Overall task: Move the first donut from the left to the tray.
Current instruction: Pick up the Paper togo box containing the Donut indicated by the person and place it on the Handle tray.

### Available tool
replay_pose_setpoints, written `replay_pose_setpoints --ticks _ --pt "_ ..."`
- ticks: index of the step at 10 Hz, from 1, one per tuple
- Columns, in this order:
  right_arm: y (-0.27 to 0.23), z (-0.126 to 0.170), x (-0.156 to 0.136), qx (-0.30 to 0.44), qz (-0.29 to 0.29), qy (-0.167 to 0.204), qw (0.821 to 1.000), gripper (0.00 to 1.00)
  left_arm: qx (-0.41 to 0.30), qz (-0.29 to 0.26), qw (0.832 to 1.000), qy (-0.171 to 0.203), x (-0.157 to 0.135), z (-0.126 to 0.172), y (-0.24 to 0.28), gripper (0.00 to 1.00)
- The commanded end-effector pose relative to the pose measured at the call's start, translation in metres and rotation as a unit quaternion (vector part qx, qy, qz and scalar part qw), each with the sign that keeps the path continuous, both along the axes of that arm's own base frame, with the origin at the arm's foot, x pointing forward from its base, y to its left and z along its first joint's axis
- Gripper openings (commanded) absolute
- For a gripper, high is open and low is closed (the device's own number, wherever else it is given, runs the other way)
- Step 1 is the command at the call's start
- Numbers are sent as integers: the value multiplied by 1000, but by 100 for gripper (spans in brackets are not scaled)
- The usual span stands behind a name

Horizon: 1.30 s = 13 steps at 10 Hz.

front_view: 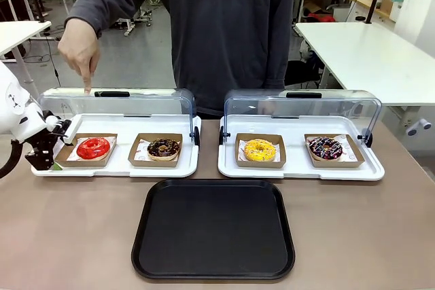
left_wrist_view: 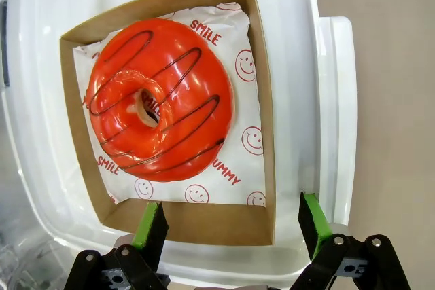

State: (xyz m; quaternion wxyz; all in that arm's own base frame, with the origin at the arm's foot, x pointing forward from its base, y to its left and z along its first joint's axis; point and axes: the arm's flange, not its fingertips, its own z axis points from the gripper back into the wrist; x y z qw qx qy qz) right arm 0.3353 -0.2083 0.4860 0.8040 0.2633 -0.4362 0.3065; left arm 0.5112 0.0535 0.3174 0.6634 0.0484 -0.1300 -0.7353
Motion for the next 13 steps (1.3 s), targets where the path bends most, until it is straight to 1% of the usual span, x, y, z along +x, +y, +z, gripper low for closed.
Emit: replay_pose_setpoints --ticks 1,2,3,4,6,7,8,9,13 --pt "-1 3 2 4 3 -13 1000 100 9 1 1000 6 6 2 1 96" --pt "-1 3 2 4 3 -13 1000 100 8 1 1000 10 6 2 1 41" --pt "-1 3 2 4 3 -13 1000 100 8 -3 1000 15 6 2 1 37" --pt "-1 3 2 4 3 -13 1000 100 8 -5 1000 18 6 2 1 0" --pt "-1 3 2 4 3 -13 1000 100 11 -6 1000 28 6 2 1 0" --pt "-1 3 2 4 3 -13 1000 100 13 -7 999 31 6 3 1 16" --pt "-1 3 2 4 3 -13 1000 100 13 -7 999 35 5 3 1 7" --pt "-1 3 2 4 3 -13 1000 100 14 -7 999 39 5 3 1 0" --pt "-1 3 2 4 3 -13 1000 100 25 -2 999 46 6 -1 1 0"
